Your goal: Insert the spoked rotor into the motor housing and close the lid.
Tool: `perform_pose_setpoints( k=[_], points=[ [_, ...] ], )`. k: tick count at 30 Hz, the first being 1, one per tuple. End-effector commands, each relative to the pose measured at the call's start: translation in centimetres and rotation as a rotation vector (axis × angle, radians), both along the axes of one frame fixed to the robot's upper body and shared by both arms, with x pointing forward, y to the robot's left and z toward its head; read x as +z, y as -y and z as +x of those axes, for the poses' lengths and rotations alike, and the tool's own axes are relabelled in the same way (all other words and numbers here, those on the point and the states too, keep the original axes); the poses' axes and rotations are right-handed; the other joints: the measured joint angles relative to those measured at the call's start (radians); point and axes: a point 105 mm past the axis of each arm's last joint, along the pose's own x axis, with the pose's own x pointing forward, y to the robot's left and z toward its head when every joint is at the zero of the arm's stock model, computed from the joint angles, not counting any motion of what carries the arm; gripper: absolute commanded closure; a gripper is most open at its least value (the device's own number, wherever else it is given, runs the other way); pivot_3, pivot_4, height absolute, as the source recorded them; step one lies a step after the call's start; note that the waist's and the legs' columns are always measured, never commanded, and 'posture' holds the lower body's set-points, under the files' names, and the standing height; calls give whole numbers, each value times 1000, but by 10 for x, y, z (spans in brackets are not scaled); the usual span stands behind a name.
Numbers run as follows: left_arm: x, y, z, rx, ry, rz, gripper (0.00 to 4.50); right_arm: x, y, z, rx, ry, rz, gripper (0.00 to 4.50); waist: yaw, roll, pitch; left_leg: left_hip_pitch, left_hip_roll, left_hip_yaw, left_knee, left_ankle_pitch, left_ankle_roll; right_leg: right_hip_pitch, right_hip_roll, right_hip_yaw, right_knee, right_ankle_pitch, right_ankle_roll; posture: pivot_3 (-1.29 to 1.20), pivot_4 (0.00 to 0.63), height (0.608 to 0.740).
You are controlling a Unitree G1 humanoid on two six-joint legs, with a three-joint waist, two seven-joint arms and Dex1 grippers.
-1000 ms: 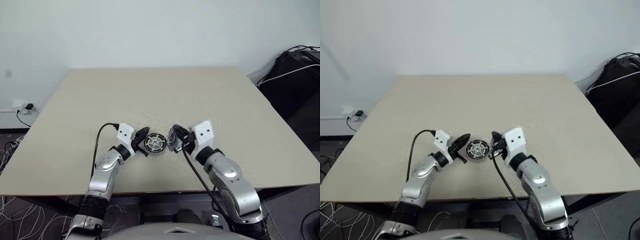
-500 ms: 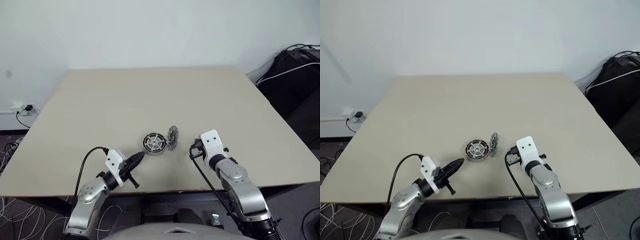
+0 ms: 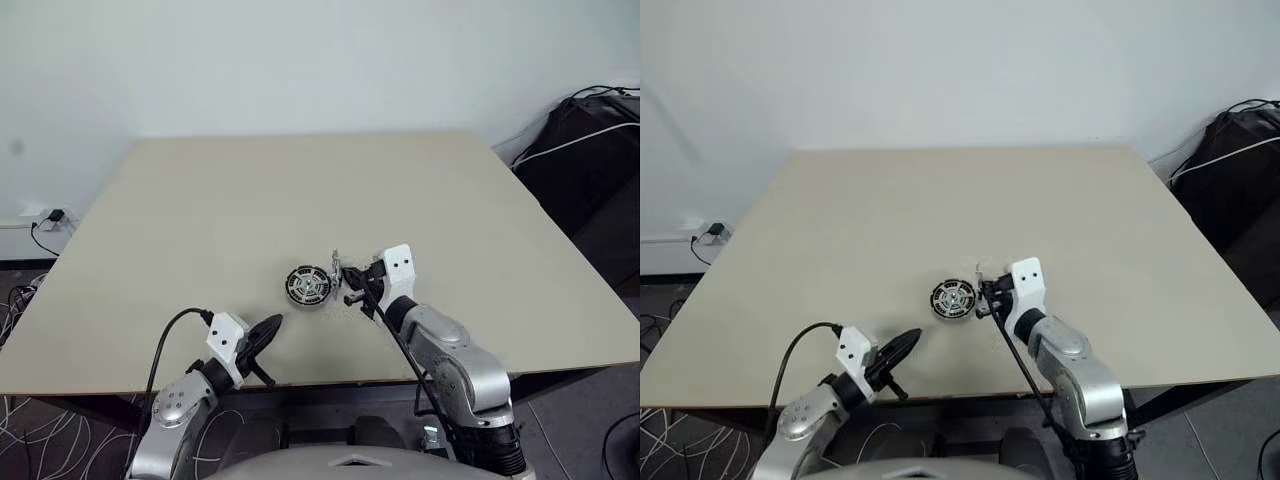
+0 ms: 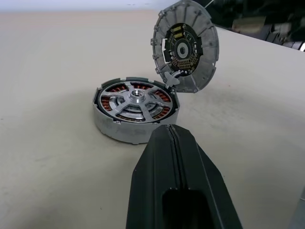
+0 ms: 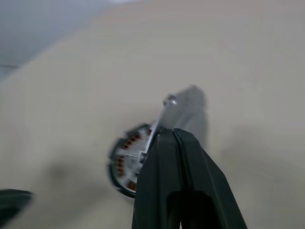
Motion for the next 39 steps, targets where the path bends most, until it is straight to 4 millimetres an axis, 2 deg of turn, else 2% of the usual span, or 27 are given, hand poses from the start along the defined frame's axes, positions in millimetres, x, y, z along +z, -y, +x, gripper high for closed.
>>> perform_pose_setpoints(
  k=[1, 4, 9, 16, 21, 25, 27, 32, 35, 39],
  points=[
    [14, 2, 5, 5, 66, -15, 4500, 5, -10, 6, 47, 16, 8, 4468, 0, 0, 0, 0, 0, 0, 0, 0, 0, 0, 0, 0, 0, 0, 0, 0, 0, 740],
    [15, 0, 7, 16, 72, -15, 4500, -1, -16, 9, 68, -11, 16, 4468, -1, 0, 0, 0, 0, 0, -1, 0, 0, 0, 0, 0, 0, 0, 0, 0, 0, 740],
    [18, -2, 9, 24, 81, -18, 4500, -24, -32, 12, 110, -73, -17, 4468, -2, 0, -1, 1, 0, 0, -2, 0, 0, 0, 0, 0, 0, 0, -1, 0, 0, 740],
    [19, -3, 9, 32, 84, -15, 4500, -45, -62, 11, 196, -137, -18, 4468, -3, 1, 0, 1, 0, 1, -2, 0, 0, -1, 5, 0, 0, 0, -1, 0, 0, 740],
    [20, -3, 8, 36, 83, -18, 4500, -54, -70, 17, 204, -153, -30, 4468, -7, 1, 0, 1, 0, 0, -3, 0, 0, -1, 5, 0, 0, 0, -1, 0, 0, 740],
    [21, -1, 7, 35, 83, -24, 4500, -67, -69, 22, 178, -178, -76, 4468, -10, 1, -1, 2, 0, 0, -3, 0, 0, 0, 6, 0, 1, 0, -1, 0, 0, 740],
    [21, 0, 6, 33, 83, -27, 4500, -63, -71, 19, 219, -126, -102, 4468, -9, 1, -2, 2, 0, 0, -3, 0, 0, 0, 6, 0, 1, 0, -1, 0, 0, 740],
    [21, 0, 6, 34, 83, -27, 4500, -25, -72, 11, 347, 156, -138, 4468, -8, 2, -1, 1, 0, 0, -3, 0, 0, 0, 5, 0, 0, 0, -1, 0, 0, 740],
    [21, 0, 6, 33, 82, -27, 4500, -18, -64, 15, 355, 223, -168, 3535, -11, 2, -1, 2, 0, 0, -3, 0, 0, -1, 6, 0, 1, 0, -1, 0, 0, 740],
    [20, 2, 6, 26, 78, -29, 4500, -19, -54, 22, 352, 243, -202, 2219, -9, 1, -1, 2, 0, 0, -3, 0, 0, 0, 6, 0, 1, 0, -1, 0, 0, 740]
  ],
)
